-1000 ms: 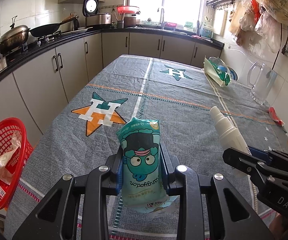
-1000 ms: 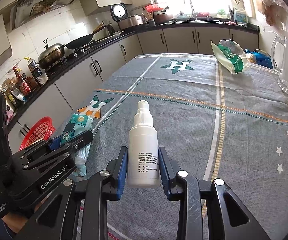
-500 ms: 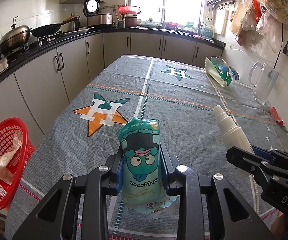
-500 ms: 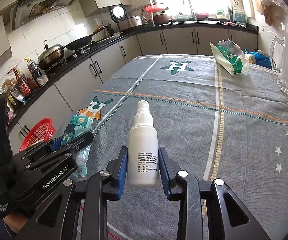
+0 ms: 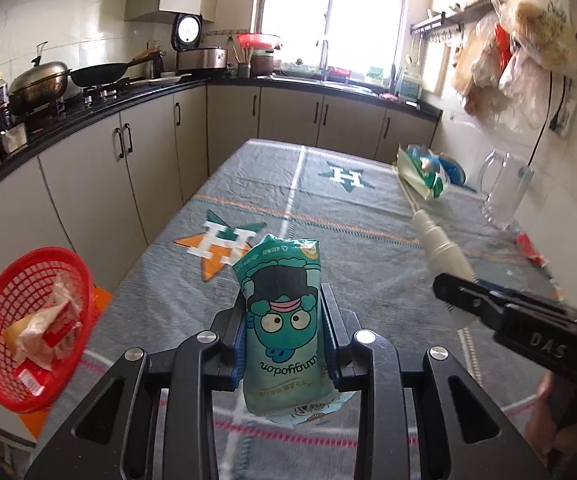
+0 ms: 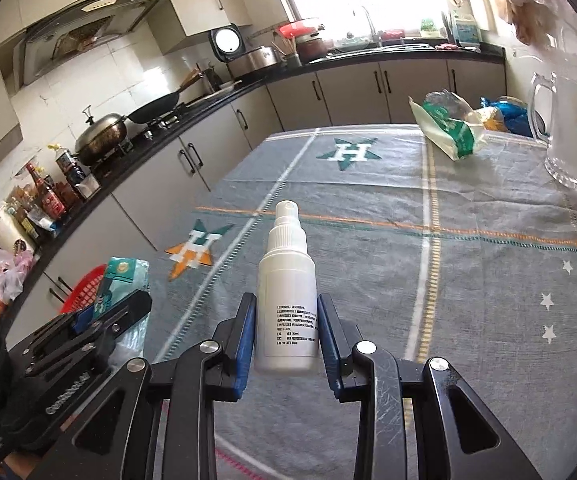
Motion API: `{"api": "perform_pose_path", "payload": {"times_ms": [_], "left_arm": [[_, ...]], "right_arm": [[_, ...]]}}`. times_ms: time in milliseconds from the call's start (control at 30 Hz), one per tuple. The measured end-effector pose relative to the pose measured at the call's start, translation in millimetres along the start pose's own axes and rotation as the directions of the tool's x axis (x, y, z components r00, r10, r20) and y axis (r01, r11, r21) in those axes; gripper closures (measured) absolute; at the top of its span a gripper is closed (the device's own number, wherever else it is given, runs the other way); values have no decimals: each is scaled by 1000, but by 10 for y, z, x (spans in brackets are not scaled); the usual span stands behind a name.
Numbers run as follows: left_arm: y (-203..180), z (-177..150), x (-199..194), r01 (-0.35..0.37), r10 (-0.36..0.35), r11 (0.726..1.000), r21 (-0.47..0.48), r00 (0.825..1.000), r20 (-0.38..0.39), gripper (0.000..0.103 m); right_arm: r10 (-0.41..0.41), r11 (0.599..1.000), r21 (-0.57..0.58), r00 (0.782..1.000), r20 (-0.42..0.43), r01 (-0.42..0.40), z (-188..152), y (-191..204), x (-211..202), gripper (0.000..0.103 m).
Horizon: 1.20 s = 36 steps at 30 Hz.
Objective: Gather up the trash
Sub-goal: 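Carry the snack bag and spray bottle over the red basket and open both tools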
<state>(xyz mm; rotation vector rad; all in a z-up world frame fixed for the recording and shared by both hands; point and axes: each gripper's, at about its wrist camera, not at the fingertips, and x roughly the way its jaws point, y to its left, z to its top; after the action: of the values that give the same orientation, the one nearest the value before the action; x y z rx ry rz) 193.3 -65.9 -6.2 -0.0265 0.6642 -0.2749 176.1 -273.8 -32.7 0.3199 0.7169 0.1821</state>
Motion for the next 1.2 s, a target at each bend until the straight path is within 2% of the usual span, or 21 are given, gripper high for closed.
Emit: {"api": "perform_pose_path", "payload": {"times_ms": [200, 433, 600, 767, 1000, 1200], "left_arm": [[457, 96, -393, -14, 19, 997, -78, 998, 61, 73], [1200, 140, -700, -95, 113, 980, -173, 989, 96, 73], [1763, 41, -758, -195, 218, 953, -233, 973, 76, 73], [2245, -112, -710, -261, 281, 920, -291, 959, 29, 73], [2520, -284, -529, -303, 310, 904, -303, 950, -23, 73], [2580, -354, -404, -293, 294, 905, -308, 955, -42, 73]], "right_arm": [[58, 998, -17, 998, -23, -58, 11, 348, 11, 70], [110, 990, -80, 993, -47, -114, 57, 912, 177, 70], [164, 974, -142, 982, -94, -176, 43, 1451, 430, 70], [211, 951, -195, 966, -151, -238, -20, 1971, 726, 70], [257, 933, -195, 939, -228, -302, -68, 2456, 1135, 70], [256, 932, -187, 929, -268, -310, -99, 2619, 1362, 70]]}}
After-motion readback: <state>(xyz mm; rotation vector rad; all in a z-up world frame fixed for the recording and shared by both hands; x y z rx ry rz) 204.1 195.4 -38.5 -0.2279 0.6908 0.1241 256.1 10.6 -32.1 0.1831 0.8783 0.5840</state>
